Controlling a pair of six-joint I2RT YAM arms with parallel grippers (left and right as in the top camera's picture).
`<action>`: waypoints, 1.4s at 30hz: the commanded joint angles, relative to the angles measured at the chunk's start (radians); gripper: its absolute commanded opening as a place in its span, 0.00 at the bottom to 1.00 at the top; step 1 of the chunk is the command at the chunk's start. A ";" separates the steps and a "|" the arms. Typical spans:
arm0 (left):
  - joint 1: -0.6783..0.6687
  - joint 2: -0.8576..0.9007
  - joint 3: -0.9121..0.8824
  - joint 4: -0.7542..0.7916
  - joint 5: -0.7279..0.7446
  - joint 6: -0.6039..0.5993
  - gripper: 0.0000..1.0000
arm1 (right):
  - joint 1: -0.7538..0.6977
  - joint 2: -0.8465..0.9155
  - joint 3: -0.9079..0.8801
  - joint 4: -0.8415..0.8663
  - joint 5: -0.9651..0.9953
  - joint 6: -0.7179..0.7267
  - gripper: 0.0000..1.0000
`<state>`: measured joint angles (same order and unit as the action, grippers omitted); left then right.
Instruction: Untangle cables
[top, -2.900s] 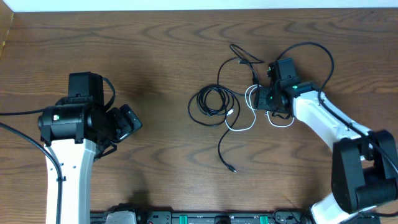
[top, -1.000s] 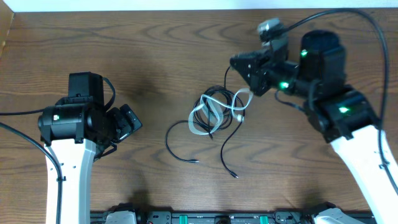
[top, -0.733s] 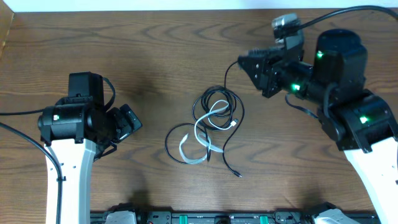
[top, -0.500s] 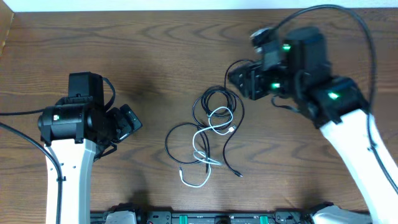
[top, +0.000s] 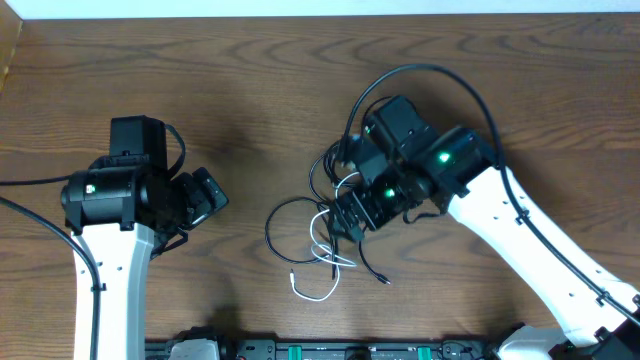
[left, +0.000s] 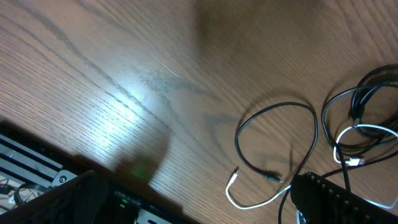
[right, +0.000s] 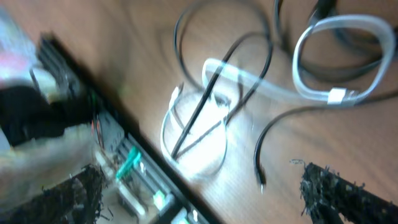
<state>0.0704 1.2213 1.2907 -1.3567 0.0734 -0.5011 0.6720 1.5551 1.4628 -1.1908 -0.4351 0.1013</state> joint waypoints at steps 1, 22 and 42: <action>0.003 0.000 -0.002 -0.003 -0.002 -0.008 0.99 | 0.051 -0.005 -0.001 -0.047 -0.002 -0.137 0.99; 0.003 0.000 -0.002 -0.003 -0.002 -0.008 0.99 | 0.286 0.055 -0.235 0.237 0.217 -0.050 0.49; 0.003 0.000 -0.002 -0.002 -0.002 -0.008 0.99 | 0.251 0.020 -0.048 0.251 0.189 0.000 0.01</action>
<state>0.0704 1.2213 1.2907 -1.3563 0.0734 -0.5007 0.9459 1.6131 1.2934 -0.9512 -0.2539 0.0845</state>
